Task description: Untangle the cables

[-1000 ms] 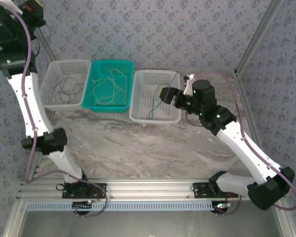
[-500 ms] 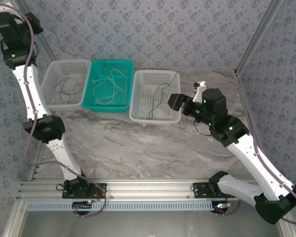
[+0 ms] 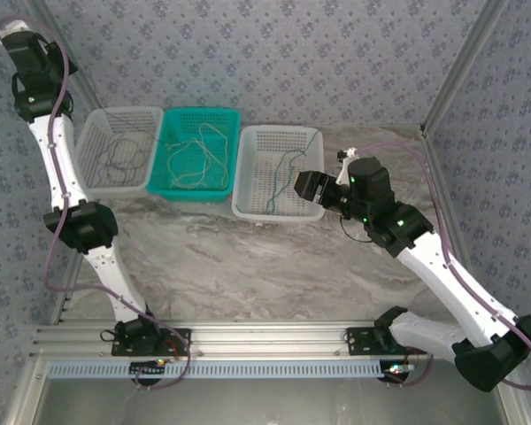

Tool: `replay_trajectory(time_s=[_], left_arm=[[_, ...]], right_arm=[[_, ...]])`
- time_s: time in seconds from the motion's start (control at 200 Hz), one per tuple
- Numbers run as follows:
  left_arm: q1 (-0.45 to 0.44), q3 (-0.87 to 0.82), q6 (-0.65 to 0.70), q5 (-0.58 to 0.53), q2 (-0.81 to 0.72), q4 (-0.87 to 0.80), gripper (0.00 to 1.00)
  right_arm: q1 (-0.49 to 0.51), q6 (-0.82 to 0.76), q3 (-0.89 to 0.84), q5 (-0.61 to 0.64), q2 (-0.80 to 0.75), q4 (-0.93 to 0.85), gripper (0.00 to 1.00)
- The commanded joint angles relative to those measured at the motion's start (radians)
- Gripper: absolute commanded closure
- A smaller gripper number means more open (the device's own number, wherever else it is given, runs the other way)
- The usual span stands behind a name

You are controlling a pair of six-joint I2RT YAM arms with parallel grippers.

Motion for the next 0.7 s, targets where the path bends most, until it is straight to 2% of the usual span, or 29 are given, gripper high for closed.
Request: replay_trajectory(time_s=[0.0, 0.07, 0.175, 0.24, 0.355, 0.515, 0.695], left_arm=[[0.002, 0.021, 0.017, 0.015, -0.144, 0.171, 1.00], [0.002, 0.061, -0.021, 0.086, -0.133, 0.286, 1.00], [0.003, 0.186, -0.059, 0.078, -0.071, 0.333, 1.00], [0.009, 0.173, -0.061, 0.086, -0.061, 0.370, 1.00], [0.030, 0.120, -0.084, 0.169, -0.032, 0.441, 1.00], [0.040, 0.052, -0.098, 0.215, 0.046, 0.402, 1.00], [0.045, -0.054, -0.128, 0.271, 0.184, 0.446, 1.00]], right_arm=[[0.008, 0.008, 0.034, -0.011, 0.031, 0.002, 0.21], [0.010, 0.016, 0.051, -0.031, 0.055, -0.015, 0.21], [0.020, 0.007, 0.108, -0.043, 0.078, -0.048, 0.21], [0.026, 0.004, 0.119, -0.026, 0.082, -0.066, 0.21], [0.031, 0.008, 0.115, -0.005, 0.075, -0.067, 0.21], [0.043, 0.025, 0.115, 0.007, 0.083, -0.059, 0.21], [0.076, 0.029, 0.119, 0.029, 0.094, -0.066, 0.21]])
